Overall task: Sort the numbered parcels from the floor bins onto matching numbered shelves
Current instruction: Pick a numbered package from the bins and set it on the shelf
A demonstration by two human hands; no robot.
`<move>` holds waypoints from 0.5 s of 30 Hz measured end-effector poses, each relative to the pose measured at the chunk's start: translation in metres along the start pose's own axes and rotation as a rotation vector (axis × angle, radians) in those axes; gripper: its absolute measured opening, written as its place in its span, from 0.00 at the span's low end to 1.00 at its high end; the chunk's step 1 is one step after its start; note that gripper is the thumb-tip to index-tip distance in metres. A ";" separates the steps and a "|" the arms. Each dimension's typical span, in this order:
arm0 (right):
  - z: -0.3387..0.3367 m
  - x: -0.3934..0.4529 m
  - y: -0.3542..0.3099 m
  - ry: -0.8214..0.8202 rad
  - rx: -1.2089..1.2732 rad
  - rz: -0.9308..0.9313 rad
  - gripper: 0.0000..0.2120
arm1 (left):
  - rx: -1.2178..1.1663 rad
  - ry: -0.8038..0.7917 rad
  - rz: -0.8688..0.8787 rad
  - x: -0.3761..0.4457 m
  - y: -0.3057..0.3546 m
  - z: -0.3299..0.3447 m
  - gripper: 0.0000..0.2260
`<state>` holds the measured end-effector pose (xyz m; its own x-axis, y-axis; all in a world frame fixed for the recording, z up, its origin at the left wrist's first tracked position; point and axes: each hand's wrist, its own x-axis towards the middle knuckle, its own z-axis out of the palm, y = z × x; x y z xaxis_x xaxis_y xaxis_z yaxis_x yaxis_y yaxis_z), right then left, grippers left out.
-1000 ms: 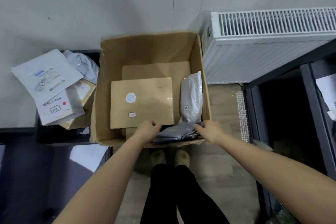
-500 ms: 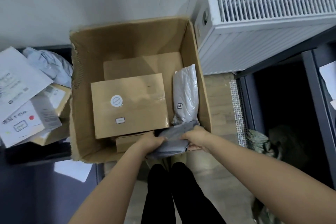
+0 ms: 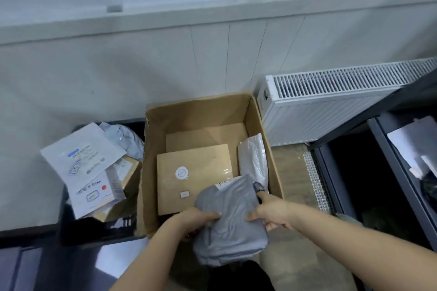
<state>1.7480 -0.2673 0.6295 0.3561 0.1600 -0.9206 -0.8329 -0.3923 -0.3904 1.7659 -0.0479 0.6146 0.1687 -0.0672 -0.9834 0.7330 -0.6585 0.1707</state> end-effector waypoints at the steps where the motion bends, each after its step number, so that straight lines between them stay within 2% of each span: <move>1: 0.002 -0.010 -0.007 -0.001 0.002 -0.039 0.18 | -0.037 0.010 0.035 -0.012 -0.003 -0.008 0.43; 3: 0.007 -0.031 -0.022 0.001 -0.016 -0.108 0.22 | -0.103 0.050 0.078 -0.035 -0.008 -0.022 0.51; 7: 0.022 -0.065 -0.052 0.045 -0.091 -0.257 0.32 | -0.085 0.149 0.243 -0.091 -0.001 -0.047 0.36; 10: 0.032 -0.091 -0.075 0.070 -0.151 -0.383 0.31 | -0.018 0.271 0.321 -0.129 0.006 -0.065 0.39; 12: 0.037 -0.105 -0.089 0.090 -0.185 -0.458 0.30 | -0.015 0.340 0.363 -0.150 0.008 -0.075 0.36; 15: 0.042 -0.125 -0.107 0.113 -0.233 -0.525 0.33 | 0.020 0.409 0.420 -0.180 0.007 -0.084 0.30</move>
<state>1.7750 -0.2068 0.7861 0.7493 0.2942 -0.5932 -0.4222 -0.4780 -0.7703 1.7961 0.0220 0.7975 0.6856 -0.0336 -0.7272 0.5361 -0.6525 0.5355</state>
